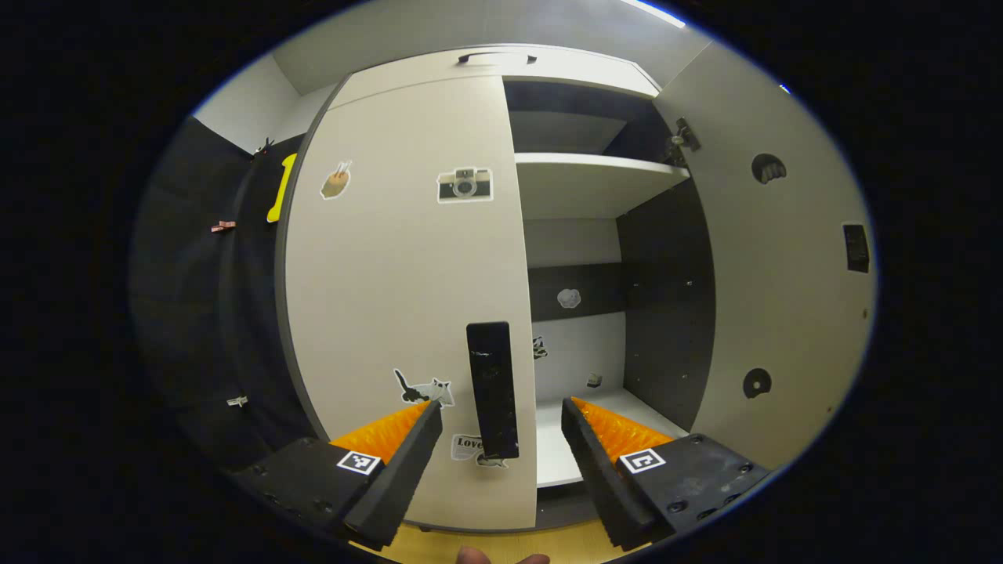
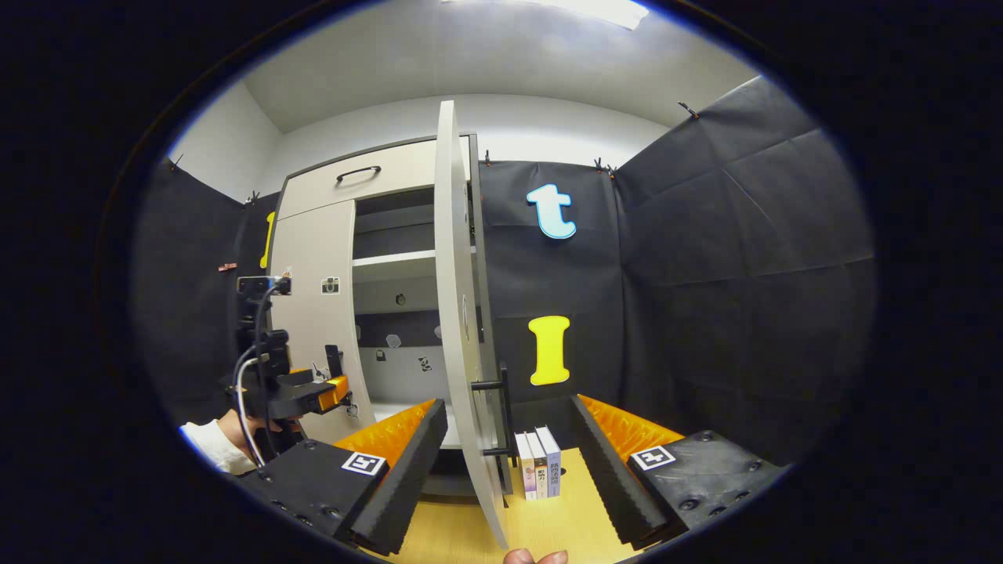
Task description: Open the right door of the double-door shoe cabinet with the right hand, and open the left door with the left hand.
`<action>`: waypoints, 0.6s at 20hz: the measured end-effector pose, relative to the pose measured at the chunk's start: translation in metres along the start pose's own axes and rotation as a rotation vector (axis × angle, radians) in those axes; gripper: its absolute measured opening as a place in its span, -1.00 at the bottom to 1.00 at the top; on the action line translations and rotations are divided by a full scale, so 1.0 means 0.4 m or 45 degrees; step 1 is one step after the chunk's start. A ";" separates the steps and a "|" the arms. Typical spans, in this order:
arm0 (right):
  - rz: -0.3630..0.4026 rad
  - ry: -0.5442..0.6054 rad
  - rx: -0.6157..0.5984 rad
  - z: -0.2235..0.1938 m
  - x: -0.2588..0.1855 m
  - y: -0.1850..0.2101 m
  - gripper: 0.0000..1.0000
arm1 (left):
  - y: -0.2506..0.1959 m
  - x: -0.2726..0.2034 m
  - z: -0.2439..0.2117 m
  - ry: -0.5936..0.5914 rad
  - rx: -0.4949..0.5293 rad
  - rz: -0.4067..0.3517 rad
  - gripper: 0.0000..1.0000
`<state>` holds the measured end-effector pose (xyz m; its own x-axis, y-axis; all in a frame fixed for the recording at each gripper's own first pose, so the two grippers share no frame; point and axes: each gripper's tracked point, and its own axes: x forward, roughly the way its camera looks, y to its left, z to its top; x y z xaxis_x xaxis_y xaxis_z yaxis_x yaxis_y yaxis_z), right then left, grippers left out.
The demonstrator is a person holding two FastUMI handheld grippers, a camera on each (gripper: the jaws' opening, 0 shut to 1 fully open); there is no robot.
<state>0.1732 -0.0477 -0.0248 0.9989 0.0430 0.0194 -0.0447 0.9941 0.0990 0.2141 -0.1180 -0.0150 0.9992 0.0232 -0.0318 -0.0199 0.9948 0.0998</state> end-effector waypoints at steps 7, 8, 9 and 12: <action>-0.005 -0.020 -0.038 0.007 0.003 -0.017 0.95 | 0.020 0.112 -0.030 0.015 -0.011 0.049 0.38; -0.008 -0.021 -0.042 0.007 0.003 -0.020 0.95 | 0.015 0.116 -0.033 0.026 -0.021 0.038 0.25; -0.011 -0.020 -0.044 0.006 0.002 -0.023 0.95 | 0.007 0.119 -0.026 0.006 -0.046 0.036 0.20; -0.009 -0.010 -0.037 0.002 0.002 -0.022 0.95 | 0.006 0.117 -0.028 0.002 -0.036 0.050 -0.11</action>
<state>0.1743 -0.0563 -0.0249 0.9990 0.0357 0.0263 -0.0374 0.9968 0.0703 0.2606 -0.1135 -0.0275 0.9976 0.0625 -0.0302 -0.0601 0.9955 0.0727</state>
